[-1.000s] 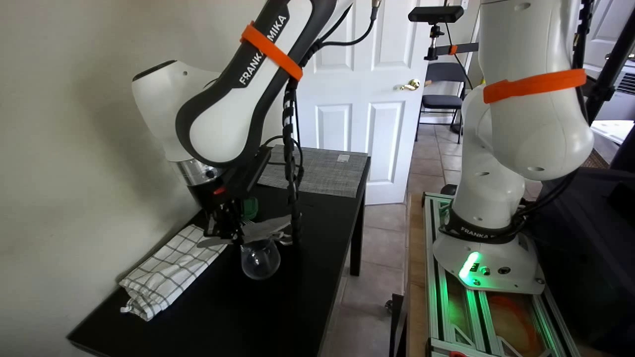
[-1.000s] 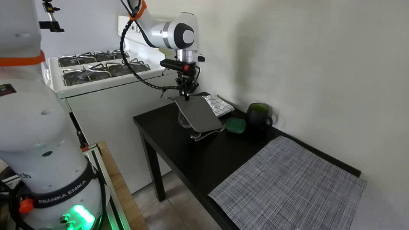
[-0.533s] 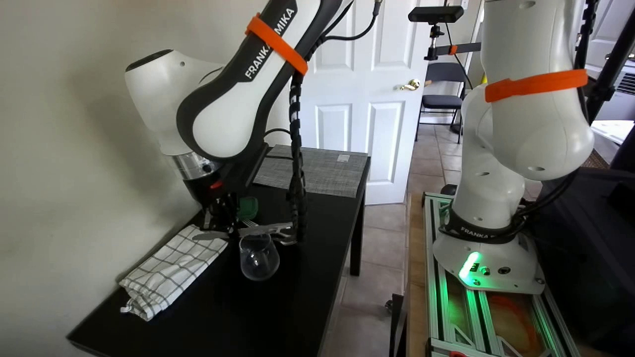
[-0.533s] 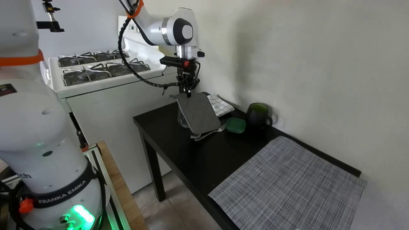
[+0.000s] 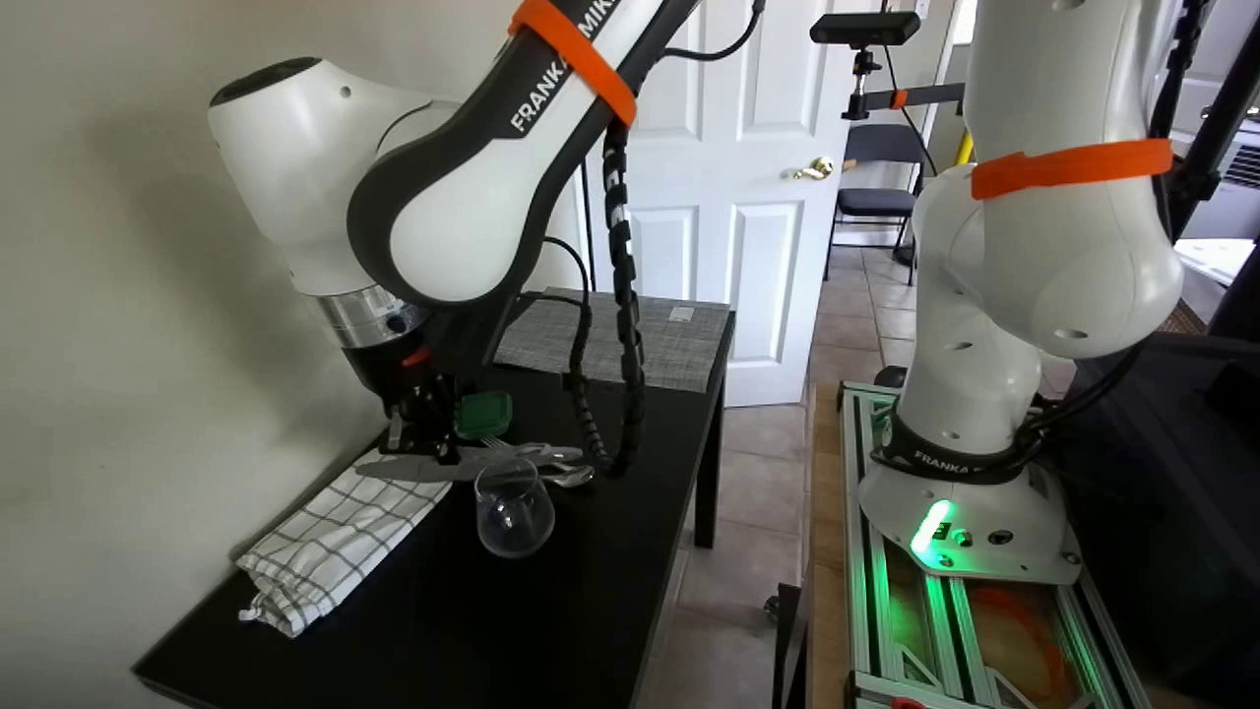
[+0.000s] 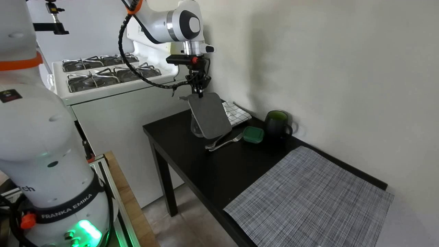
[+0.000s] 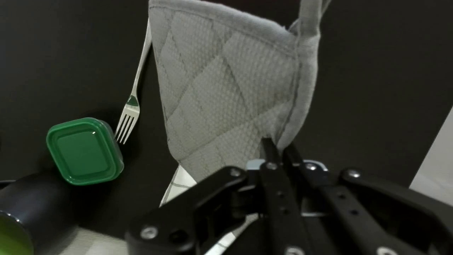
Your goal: Put the grey potholder on the glass cup
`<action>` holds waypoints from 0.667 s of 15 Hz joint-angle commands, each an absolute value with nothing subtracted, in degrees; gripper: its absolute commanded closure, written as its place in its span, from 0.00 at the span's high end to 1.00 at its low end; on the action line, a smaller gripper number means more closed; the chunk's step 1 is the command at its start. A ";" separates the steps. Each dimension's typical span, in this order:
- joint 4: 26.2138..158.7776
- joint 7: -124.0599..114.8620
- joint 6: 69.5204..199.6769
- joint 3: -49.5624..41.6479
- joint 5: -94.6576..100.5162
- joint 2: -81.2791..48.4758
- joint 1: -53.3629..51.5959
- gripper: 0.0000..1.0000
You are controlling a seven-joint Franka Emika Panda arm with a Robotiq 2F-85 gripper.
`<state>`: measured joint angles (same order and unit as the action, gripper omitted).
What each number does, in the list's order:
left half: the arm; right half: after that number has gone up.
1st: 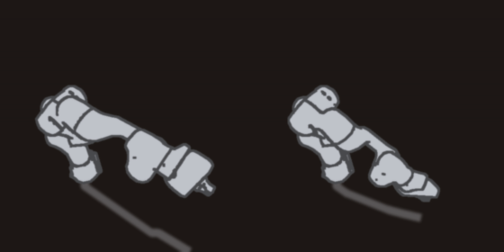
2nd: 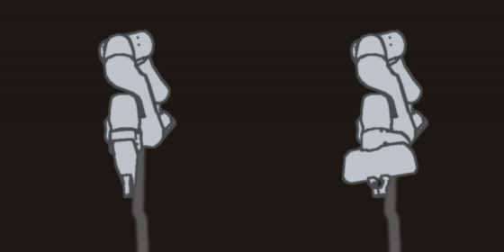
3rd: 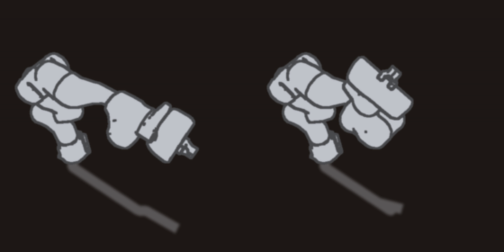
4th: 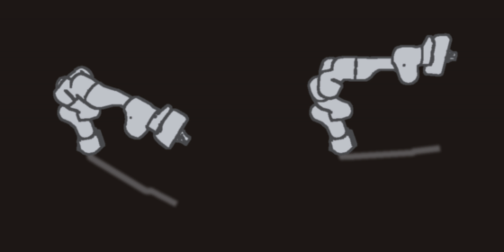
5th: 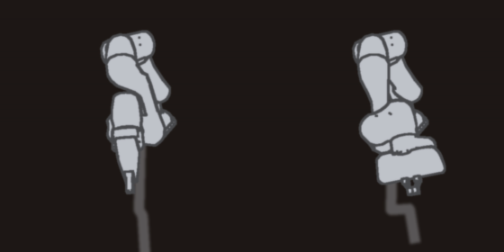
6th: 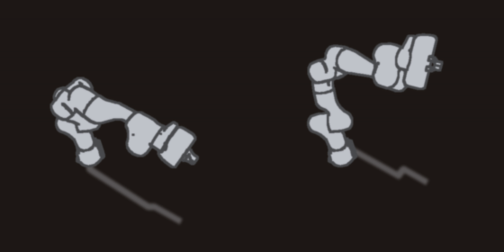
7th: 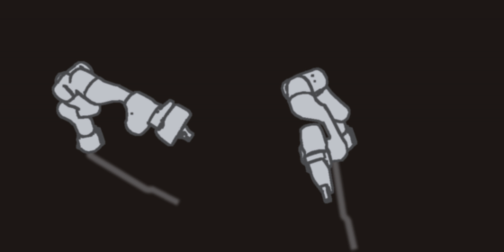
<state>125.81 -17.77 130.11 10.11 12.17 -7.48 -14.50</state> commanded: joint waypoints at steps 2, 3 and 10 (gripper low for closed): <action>127.44 -21.85 128.15 11.15 15.17 -3.92 -15.77 0.02; 127.67 -21.84 128.26 11.46 14.80 -3.53 -15.83 0.02; 129.09 -24.06 130.52 12.28 16.28 -2.55 -15.81 0.02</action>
<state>126.54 -20.83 129.65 11.94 13.88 -4.50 -15.41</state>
